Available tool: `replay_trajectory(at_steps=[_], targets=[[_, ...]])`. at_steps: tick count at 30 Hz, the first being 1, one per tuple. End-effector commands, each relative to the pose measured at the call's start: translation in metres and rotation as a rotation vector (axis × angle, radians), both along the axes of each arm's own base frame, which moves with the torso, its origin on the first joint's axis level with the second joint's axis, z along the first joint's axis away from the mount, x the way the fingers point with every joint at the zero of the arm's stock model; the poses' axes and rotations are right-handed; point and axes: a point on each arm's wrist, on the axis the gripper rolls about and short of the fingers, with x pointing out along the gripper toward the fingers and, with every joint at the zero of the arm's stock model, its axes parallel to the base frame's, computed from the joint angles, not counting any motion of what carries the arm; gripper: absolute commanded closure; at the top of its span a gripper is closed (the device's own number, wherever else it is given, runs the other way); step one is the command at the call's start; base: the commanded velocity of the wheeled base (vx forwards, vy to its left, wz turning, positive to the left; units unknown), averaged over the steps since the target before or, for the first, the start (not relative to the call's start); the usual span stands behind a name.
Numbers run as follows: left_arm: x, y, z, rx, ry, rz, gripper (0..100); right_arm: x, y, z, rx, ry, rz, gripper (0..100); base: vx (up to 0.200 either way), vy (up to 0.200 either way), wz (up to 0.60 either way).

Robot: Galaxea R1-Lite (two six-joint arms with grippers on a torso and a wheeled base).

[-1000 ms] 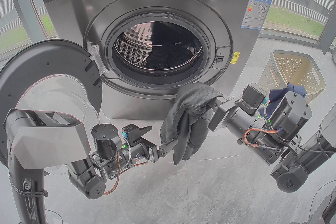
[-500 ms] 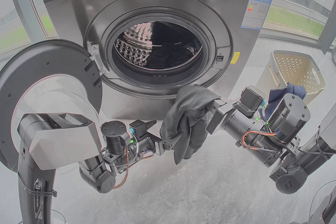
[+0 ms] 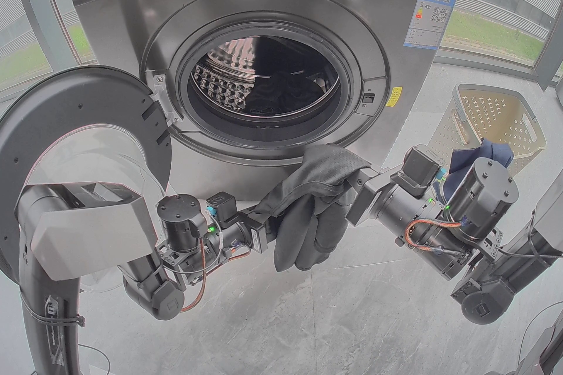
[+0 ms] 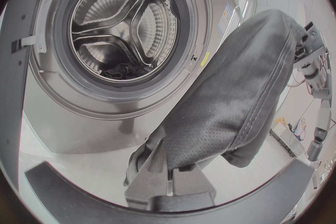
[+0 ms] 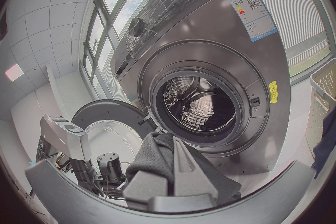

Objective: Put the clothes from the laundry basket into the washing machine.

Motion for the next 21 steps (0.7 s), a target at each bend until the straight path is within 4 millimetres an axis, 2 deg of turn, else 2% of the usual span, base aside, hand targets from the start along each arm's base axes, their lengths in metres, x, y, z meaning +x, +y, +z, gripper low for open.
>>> replay_trajectory(at_steps=[1,5,10,17,18,21], targets=[[-0.018,0.014,0.025,-0.014,-0.022,0.004,100,0.005,-0.001,-0.005,-0.011,0.01,-0.017,100,0.0,0.0,0.0],[-0.026,0.02,0.031,-0.013,-0.02,0.008,100,0.006,-0.001,-0.005,-0.012,0.011,-0.017,100,0.0,0.0,0.0],[-0.029,0.023,0.025,0.0,0.007,0.011,100,0.005,0.0,-0.005,-0.011,0.011,-0.014,100,0.0,0.0,0.0],[-0.022,0.019,-0.006,0.045,0.077,0.001,100,0.003,0.002,-0.005,-0.011,0.011,-0.008,100,0.0,0.0,0.0],[-0.018,0.019,-0.01,0.049,0.082,0.004,0,0.003,0.002,-0.005,-0.01,0.01,-0.008,100,0.0,0.0,0.0],[-0.008,0.016,-0.017,0.048,0.074,0.015,0,0.002,0.002,-0.005,-0.009,0.009,-0.006,100,0.0,0.0,0.0]])
